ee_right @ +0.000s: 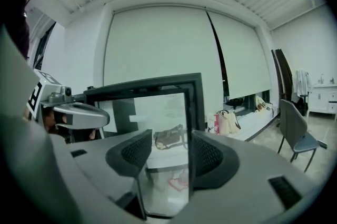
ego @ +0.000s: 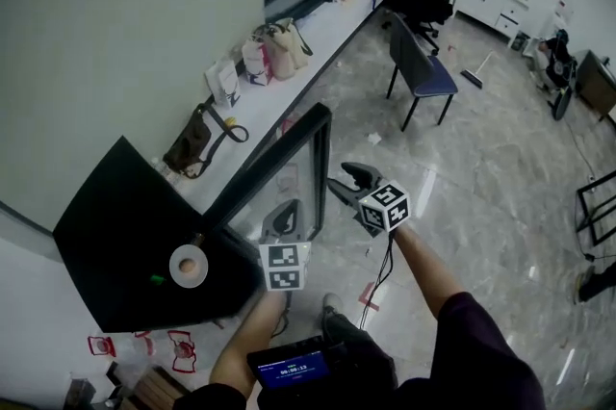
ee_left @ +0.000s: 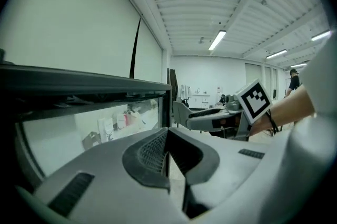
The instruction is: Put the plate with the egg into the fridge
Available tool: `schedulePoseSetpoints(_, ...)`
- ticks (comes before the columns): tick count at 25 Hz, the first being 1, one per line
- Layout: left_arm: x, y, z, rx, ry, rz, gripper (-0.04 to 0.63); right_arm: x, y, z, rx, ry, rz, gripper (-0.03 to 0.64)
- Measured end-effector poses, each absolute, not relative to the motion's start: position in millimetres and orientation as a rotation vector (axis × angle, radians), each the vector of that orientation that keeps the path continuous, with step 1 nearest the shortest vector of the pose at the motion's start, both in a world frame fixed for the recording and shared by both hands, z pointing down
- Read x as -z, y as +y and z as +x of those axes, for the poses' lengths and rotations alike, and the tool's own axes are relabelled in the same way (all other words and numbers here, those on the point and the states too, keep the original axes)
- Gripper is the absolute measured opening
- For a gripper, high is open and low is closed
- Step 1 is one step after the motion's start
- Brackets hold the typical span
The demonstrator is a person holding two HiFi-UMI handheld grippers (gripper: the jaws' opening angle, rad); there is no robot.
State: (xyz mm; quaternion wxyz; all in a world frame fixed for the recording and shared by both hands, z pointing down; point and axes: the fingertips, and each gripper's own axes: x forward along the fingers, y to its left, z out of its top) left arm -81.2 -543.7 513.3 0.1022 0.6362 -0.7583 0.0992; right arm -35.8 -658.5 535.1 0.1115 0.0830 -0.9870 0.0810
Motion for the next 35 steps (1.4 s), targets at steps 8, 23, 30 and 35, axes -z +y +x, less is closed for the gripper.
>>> schedulePoseSetpoints(8,-515.1,-626.0,-92.0,-0.319,-2.28,1.76,0.009,-544.3,-727.8,-101.2,-0.137,-2.815,-0.11,0.313)
schedulePoseSetpoints(23,-527.8,-603.2,-105.8,-0.334,-2.315,1.673,0.009,-543.3,-719.5,-104.7,-0.169,-2.864,-0.105,0.314)
schedulePoseSetpoints(30,-525.1,-557.1,-55.0,-0.327,-2.251,1.757,0.009,-540.9,-684.7,-28.6,-0.202,-2.862,0.128,0.319)
schedulePoseSetpoints(35,-518.8,-500.1,-5.4,-0.327,-2.198,1.849,0.009,-539.6,-631.0,40.1,-0.205,-2.847,0.294,0.319)
